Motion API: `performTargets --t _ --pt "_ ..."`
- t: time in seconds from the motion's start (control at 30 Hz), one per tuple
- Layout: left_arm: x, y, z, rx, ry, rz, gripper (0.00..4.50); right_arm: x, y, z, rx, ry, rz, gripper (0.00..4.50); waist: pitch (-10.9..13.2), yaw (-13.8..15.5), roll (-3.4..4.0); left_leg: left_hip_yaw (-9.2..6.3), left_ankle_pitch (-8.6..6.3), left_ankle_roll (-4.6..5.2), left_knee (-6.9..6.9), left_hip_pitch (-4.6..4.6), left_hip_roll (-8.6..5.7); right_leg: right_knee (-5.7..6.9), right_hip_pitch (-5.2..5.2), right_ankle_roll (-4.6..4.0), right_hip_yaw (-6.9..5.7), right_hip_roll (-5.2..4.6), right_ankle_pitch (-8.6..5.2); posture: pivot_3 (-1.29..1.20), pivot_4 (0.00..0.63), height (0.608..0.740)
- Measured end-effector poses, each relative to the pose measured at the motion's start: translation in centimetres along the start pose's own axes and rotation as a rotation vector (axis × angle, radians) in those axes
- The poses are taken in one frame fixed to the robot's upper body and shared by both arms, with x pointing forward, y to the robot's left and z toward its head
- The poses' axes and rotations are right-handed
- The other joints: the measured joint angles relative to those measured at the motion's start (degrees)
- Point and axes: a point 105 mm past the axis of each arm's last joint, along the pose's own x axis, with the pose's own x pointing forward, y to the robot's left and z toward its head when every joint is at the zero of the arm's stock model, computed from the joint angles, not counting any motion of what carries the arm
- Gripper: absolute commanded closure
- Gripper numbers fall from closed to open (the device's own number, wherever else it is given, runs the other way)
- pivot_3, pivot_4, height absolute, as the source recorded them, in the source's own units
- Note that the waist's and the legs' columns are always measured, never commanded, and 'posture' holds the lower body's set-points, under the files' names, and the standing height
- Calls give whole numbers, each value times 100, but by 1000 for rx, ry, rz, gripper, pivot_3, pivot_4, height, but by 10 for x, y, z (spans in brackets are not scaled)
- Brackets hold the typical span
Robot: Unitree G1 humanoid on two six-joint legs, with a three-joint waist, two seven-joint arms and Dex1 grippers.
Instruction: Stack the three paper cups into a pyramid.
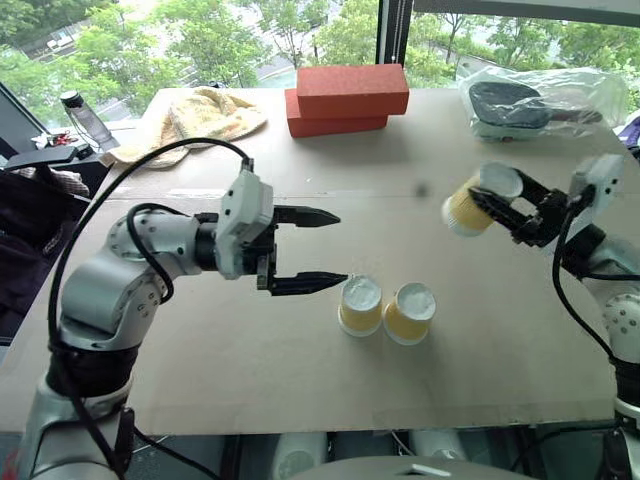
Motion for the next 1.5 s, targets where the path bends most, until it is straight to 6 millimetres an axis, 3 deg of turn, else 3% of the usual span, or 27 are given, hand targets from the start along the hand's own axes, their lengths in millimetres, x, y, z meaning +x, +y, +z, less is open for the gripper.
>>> performTargets --t 0.1,0.2,0.4,0.77,0.8,0.9,1.17,1.37,1.5 --pt "-8 -12 -3 -21 5 -12 0 11 31 2 19 27 157 2323 -1 22 -13 -2 -1 2 0 -4 -6 -6 2 0 -5 -12 0 0 150 730" --pt "-12 -33 -9 -81 17 -78 0 13 58 -12 56 107 307 2323 7 40 -31 -7 -1 3 1 -6 -7 -6 3 0 -9 -15 0 0 150 730" --pt "-14 -50 -8 -89 26 -141 0 6 68 -21 72 134 380 2323 9 47 -35 -7 -9 16 5 1 -7 2 6 -1 -10 -10 0 0 150 730" --pt "-13 -48 -7 -69 30 -137 0 9 73 -31 17 152 403 2323 9 44 -35 -6 -9 15 5 1 -6 1 5 -1 -17 -5 0 0 150 730" --pt "-13 -49 -7 -70 36 -141 0 9 73 -31 16 153 403 1294 8 44 -35 -6 -8 14 5 0 -6 1 5 -1 -17 -5 0 0 150 730" --pt "-12 -49 -11 -56 69 -149 0 9 73 -33 8 161 399 25 8 45 -35 -5 -7 12 5 1 -6 1 5 -1 -19 -5 0 0 150 730" --pt "-13 -47 -13 -40 73 -145 0 12 72 -25 49 107 366 25 9 45 -35 -5 -7 12 5 1 -5 1 4 -1 -19 -4 0 0 150 730" --pt "-30 -46 -27 -92 88 -70 0 -16 64 -2 111 53 297 25 9 68 -37 -7 -10 16 2 -2 -4 -4 5 -1 -17 -13 -1 0 150 730" --pt "-51 -45 -39 -153 113 42 0 -62 46 9 223 32 142 25 8 116 -38 -7 -15 26 0 3 -4 -6 11 -1 -14 -15 -1 0 150 730"
